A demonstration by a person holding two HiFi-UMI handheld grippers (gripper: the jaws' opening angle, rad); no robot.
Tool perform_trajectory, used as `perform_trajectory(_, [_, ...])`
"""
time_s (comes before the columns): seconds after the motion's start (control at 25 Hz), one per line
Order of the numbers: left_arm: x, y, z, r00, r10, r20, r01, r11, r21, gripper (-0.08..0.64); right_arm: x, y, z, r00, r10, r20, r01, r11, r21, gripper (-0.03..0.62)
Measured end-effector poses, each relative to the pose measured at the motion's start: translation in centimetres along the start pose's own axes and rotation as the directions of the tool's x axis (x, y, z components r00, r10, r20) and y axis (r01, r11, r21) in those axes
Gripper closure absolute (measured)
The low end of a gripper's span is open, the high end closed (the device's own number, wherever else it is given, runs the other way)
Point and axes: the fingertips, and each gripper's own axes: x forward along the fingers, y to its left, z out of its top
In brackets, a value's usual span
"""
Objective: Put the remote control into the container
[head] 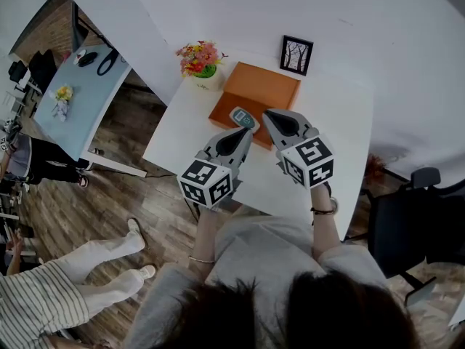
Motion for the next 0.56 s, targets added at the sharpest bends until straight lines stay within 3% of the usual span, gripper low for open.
perform_trajectory(0.56, [-0.48, -0.77, 0.24, 1.0, -0.012, 0.007, 0.012, 1.0, 0.005, 0.557, -0.69, 0.67, 0.82, 1.0, -0.005, 0.021, 0.005, 1.0, -0.017, 0.594])
